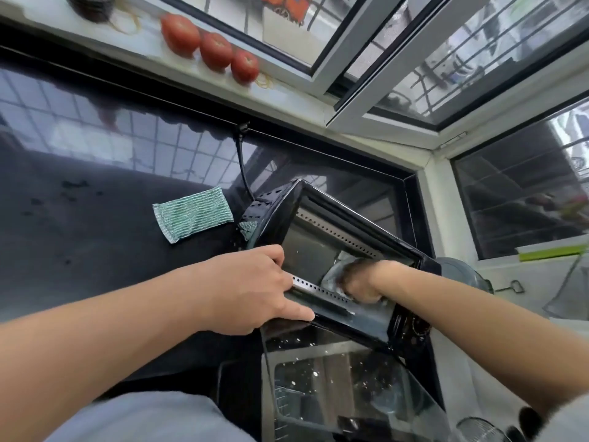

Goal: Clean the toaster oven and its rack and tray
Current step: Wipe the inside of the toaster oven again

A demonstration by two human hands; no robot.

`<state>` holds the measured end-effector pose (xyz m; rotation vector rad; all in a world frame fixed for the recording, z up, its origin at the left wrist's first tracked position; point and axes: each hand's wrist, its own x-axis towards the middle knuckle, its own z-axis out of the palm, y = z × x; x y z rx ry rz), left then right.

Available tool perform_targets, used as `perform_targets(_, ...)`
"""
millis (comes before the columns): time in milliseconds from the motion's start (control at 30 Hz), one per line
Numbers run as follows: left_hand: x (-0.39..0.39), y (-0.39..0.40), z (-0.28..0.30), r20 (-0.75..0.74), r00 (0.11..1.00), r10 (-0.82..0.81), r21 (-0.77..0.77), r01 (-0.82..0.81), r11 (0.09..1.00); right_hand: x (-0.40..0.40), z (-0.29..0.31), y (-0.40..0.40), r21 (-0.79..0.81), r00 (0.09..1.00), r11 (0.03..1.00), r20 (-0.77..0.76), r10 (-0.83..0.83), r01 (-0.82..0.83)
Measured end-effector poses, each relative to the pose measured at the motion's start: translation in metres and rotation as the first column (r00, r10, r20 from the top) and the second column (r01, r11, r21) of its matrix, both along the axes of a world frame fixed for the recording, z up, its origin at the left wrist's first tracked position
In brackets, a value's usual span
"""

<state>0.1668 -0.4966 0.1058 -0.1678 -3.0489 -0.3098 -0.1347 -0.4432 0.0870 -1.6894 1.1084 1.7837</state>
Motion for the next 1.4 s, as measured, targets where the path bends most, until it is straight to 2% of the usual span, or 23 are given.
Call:
perform_targets(133, 0.001, 0.000, -0.012, -0.108, 0.994, 0.015, -0.021, -0.017, 1.000, 0.003, -0.023, -0.016, 0.014, 0.995, 0.995, -0.004, 0.102, -0.102)
perform_targets(400, -0.002, -0.001, -0.015, -0.145, 0.989, 0.020, -0.032, -0.025, 0.999, 0.005, -0.029, -0.005, -0.056, 0.995, 0.995, 0.054, -0.084, 0.087)
perform_targets(500, -0.002, 0.001, -0.015, -0.146, 0.989, 0.021, -0.026, -0.025, 0.999, 0.006, -0.032, -0.014, 0.005, 0.987, 0.990, 0.074, -0.141, 0.141)
perform_targets(600, -0.001, 0.000, -0.012, -0.150, 0.988, 0.022, -0.031, -0.027, 0.999, 0.013, -0.039, -0.017, 0.043, 0.993, 0.995, 0.073, -0.096, 0.093)
perform_targets(700, -0.001, 0.001, -0.011, -0.147, 0.988, 0.036, -0.029, -0.040, 0.999, 0.004, -0.049, -0.009, 0.007, 0.997, 0.998, 0.044, -0.064, 0.064)
perform_targets(867, 0.001, 0.002, -0.011, -0.127, 0.991, 0.027, -0.035, -0.032, 0.999, -0.011, -0.037, -0.001, -0.057, 0.991, 0.995, 0.105, -0.081, 0.088)
perform_targets(1000, -0.002, -0.001, -0.006, -0.076, 0.997, 0.011, -0.047, -0.014, 0.999, 0.001, 0.008, 0.010, -0.143, 0.997, 0.987, 0.045, -0.061, 0.067)
perform_targets(1133, -0.006, -0.004, 0.000, -0.005, 1.000, 0.019, -0.023, -0.019, 1.000, 0.002, 0.073, 0.046, -0.208, 0.983, 0.977, 0.159, 0.090, -0.056)
perform_targets(1233, -0.008, -0.004, 0.002, 0.007, 0.999, 0.046, -0.018, -0.046, 0.999, -0.015, 0.107, 0.077, -0.332, 0.943, 0.940, 0.278, 0.183, -0.085)
perform_targets(1333, -0.009, -0.006, 0.009, 0.061, 0.997, 0.046, -0.020, -0.044, 0.999, -0.025, 0.131, 0.102, -0.611, 0.903, 0.790, 0.307, 0.300, -0.055)
perform_targets(1400, -0.009, -0.006, 0.015, 0.068, 0.997, 0.042, -0.036, -0.040, 0.999, -0.022, 0.134, 0.118, -0.726, 0.911, 0.687, 0.278, 0.303, -0.007)
